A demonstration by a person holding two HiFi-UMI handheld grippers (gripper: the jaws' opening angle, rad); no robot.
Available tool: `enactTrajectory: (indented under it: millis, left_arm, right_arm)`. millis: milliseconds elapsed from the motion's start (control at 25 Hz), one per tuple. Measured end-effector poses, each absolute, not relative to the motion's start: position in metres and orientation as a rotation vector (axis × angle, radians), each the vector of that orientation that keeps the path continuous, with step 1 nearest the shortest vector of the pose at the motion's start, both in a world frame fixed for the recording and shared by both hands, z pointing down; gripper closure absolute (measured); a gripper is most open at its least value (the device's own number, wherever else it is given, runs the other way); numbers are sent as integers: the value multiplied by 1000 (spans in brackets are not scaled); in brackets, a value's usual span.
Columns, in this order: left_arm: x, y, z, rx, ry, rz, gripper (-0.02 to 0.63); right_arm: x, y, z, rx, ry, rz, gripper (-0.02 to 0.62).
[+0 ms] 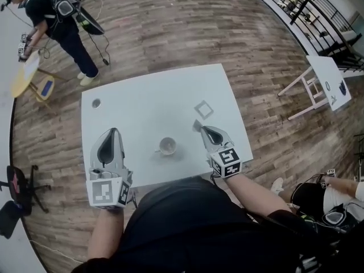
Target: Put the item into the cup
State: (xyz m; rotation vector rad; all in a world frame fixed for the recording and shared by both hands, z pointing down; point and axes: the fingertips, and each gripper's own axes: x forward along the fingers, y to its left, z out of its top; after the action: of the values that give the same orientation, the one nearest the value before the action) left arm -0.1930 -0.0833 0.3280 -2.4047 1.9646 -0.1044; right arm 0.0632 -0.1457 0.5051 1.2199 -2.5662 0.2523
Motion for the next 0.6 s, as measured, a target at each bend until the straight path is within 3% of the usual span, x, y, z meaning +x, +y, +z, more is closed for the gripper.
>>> enactTrajectory:
  millis: [600]
  left_arm:
    - [-232,-41,337,-2257,2192,-102,600]
  right_arm:
    - [1,-130,510,928,-2643,237,586]
